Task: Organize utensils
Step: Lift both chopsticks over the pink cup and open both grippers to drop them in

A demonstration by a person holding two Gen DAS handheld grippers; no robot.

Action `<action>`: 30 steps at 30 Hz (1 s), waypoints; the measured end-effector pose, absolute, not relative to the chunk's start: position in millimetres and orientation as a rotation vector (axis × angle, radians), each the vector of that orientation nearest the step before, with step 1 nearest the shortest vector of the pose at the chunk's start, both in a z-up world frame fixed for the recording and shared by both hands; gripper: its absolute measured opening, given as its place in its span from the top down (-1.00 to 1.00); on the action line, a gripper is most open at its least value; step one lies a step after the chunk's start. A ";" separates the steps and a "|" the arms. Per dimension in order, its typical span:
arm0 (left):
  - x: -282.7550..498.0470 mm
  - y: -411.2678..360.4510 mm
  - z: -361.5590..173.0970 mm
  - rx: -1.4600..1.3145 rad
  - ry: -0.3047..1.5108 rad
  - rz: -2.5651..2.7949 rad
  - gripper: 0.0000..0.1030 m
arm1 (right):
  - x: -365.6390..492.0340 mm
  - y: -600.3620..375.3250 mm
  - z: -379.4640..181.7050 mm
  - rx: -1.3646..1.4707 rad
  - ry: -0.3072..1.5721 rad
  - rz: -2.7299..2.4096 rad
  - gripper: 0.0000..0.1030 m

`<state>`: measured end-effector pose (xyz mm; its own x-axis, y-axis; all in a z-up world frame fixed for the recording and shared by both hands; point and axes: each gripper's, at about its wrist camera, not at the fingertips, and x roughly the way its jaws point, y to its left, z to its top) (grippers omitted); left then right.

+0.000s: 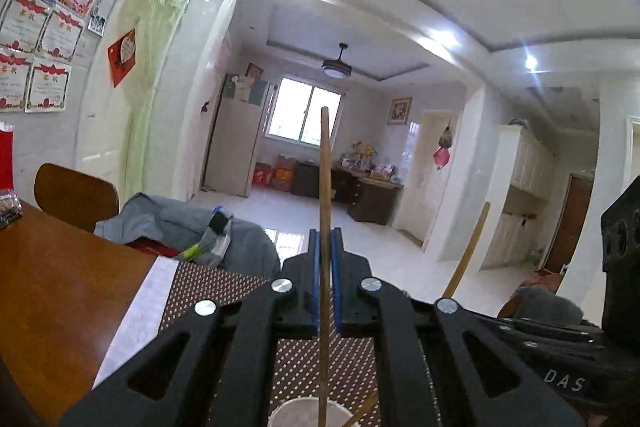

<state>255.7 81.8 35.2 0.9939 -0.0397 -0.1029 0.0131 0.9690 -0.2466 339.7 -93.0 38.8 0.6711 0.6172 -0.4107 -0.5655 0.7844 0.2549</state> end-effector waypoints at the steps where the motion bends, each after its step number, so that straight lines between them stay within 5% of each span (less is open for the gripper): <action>1: 257.6 81.5 30.0 -0.243 0.124 -0.026 0.89 | 341.7 -92.8 34.5 0.111 0.513 0.666 0.90; 12: 264.1 84.0 6.3 -0.216 0.247 -0.044 0.87 | 350.9 -85.0 7.5 0.114 0.590 0.640 0.89; 14: 262.9 83.5 6.2 -0.212 0.267 -0.051 0.46 | 350.9 -84.1 5.5 0.117 0.597 0.635 0.89; 15: 260.6 84.6 6.4 -0.216 0.272 -0.049 0.41 | 350.6 -82.8 4.9 0.118 0.600 0.632 0.89; 30: 235.0 86.5 -0.4 -0.179 0.352 -0.027 0.14 | 339.3 -75.8 -0.9 0.109 0.609 0.583 0.87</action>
<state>235.0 86.5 -0.4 0.9385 -0.0576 -0.3403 -0.0046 0.9838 -0.1794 339.3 -75.8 -0.9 0.6653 0.5466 -0.5085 -0.4842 0.8344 0.2634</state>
